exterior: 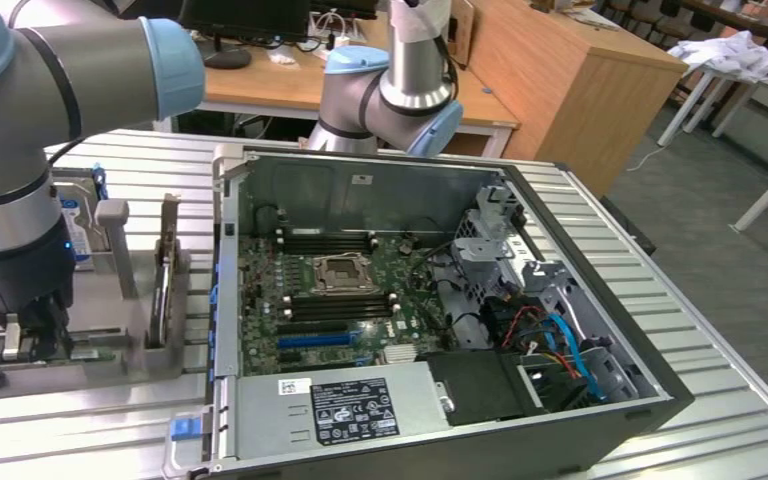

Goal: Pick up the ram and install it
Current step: 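Pick up the ram and move it above insertion slot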

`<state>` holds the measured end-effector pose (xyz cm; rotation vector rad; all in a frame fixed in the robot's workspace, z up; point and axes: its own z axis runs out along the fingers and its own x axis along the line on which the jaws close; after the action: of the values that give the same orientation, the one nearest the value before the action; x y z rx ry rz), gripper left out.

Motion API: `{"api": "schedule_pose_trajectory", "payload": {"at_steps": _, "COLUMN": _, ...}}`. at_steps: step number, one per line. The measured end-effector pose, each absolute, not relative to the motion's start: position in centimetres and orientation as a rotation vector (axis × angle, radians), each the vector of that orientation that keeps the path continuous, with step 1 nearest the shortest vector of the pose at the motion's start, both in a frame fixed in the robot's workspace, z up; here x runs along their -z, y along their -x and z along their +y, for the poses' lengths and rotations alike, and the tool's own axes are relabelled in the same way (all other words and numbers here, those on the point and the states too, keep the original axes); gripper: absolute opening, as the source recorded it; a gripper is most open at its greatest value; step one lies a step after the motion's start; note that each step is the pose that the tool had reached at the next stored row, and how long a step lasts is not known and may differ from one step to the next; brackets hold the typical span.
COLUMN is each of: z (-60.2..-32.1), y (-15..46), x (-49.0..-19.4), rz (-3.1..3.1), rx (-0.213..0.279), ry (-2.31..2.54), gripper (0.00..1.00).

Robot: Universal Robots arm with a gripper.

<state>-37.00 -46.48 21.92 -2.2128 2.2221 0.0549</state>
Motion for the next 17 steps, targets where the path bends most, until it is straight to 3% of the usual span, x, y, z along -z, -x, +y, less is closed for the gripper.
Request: {"api": "schedule_pose_trajectory", "payload": {"at_steps": 17, "z": -46.5, "y": 37.0, "x": -26.1, "rz": 2.222, "rx": -0.055, "ry": 2.213, "gripper": 0.12}}
